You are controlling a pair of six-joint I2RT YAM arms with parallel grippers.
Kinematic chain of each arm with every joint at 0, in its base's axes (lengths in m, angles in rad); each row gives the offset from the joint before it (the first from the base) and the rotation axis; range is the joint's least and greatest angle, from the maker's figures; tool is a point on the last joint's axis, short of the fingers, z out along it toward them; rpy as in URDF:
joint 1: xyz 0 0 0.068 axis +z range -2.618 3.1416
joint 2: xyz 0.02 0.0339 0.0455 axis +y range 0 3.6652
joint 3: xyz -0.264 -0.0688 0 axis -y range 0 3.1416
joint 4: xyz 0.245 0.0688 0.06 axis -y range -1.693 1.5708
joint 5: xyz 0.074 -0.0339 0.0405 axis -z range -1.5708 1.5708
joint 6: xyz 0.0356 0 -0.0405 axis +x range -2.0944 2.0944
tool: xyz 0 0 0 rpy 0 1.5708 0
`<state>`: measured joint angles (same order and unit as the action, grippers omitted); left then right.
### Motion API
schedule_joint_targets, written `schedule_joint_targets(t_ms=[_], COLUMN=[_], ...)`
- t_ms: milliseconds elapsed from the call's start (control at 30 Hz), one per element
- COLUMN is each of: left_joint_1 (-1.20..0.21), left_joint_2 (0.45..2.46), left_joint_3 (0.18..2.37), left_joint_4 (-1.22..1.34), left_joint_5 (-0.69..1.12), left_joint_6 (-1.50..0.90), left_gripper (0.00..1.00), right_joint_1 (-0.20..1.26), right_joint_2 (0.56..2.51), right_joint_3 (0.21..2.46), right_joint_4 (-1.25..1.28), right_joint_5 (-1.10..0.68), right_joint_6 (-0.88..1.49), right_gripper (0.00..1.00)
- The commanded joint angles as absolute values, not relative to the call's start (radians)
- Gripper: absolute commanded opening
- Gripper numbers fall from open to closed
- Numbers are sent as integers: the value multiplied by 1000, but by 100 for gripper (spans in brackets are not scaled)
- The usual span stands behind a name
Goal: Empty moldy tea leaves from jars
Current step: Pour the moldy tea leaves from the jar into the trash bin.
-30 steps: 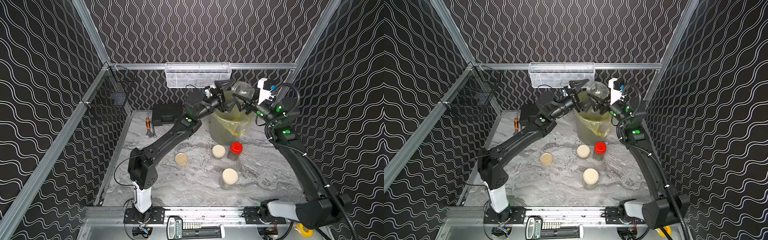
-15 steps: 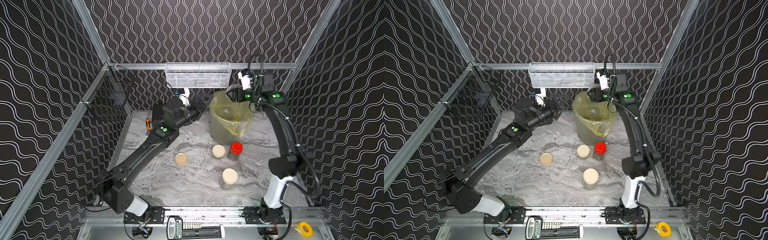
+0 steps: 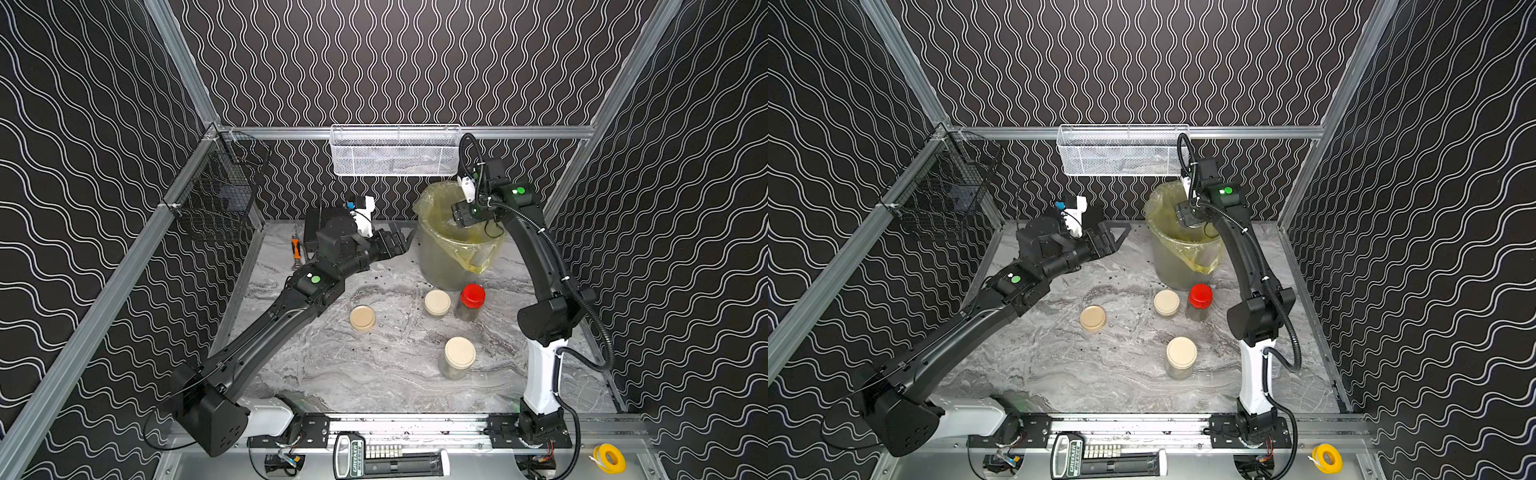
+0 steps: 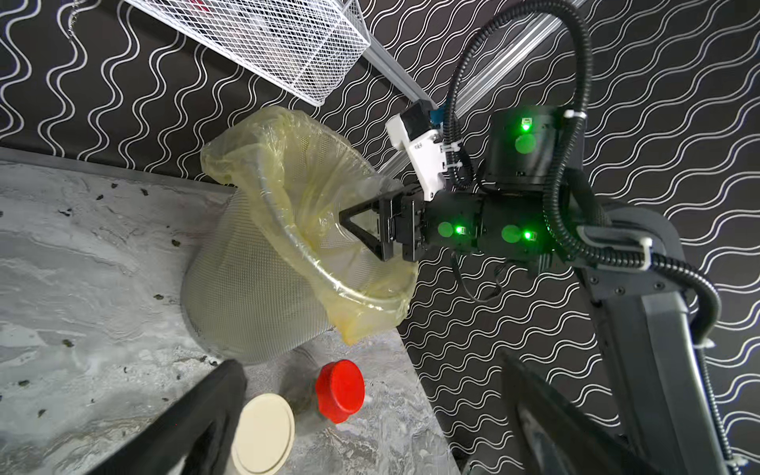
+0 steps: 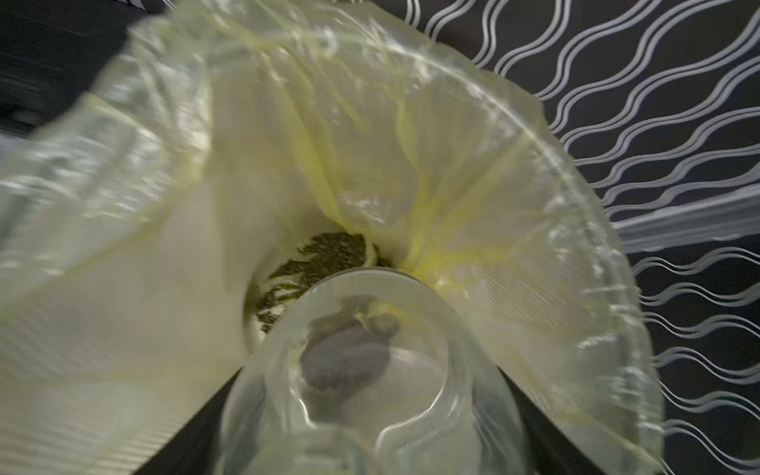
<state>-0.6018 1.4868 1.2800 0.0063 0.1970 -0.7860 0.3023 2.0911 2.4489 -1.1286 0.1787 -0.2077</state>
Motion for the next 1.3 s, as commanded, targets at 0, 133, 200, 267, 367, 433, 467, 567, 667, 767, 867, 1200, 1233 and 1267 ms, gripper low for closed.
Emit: schedule_joint_targets(t_ms=[0,133,200,267,367,433,467,567,667,767,867,1200,1233,1267], left_joint_1=[-601,-601,-601,-602,-602,-602,-601,-601,-601,-601,-601,-598,-597,-597], left_joint_2=[1482,1475,1475,1476,1471,1468,1467,1467,1468,1476,1480,1527,1532,1538], left_joint_3=[1265,1244,1243,1241,1232,1224,1225,1227,1230,1238,1250,1422,1431,1435], left_joint_4=[77,110,121,134,142,146,142,140,154,174,208,157,189,229], left_joint_5=[241,249,254,260,257,250,244,251,258,278,317,391,416,449], left_joint_6=[-762,-778,-784,-790,-786,-782,-780,-777,-773,-766,-729,-907,-960,-1014], left_gripper=[99,98,99,99,99,99,99,99,99,99,99,99,99,99], right_joint_1=[259,249,317,351,295,258,268,296,284,278,247,176,176,176], right_joint_2=[2065,2039,2070,2101,2091,2019,1984,1999,2006,1908,1782,1329,1295,1263], right_joint_3=[2453,2408,2407,2408,2485,2402,2340,2353,2400,2264,2122,1423,1355,1298], right_joint_4=[-1141,-1087,-1107,-1126,-1130,-1028,-972,-984,-1004,-868,-717,126,225,314], right_joint_5=[-37,91,320,442,141,1,63,174,110,22,-94,-528,-561,-581], right_joint_6=[-201,-92,-209,-264,-162,-69,-66,-85,-55,-20,48,290,307,331], right_gripper=[0,0,0,0,0,0,0,0,0,0,0,0,0,0])
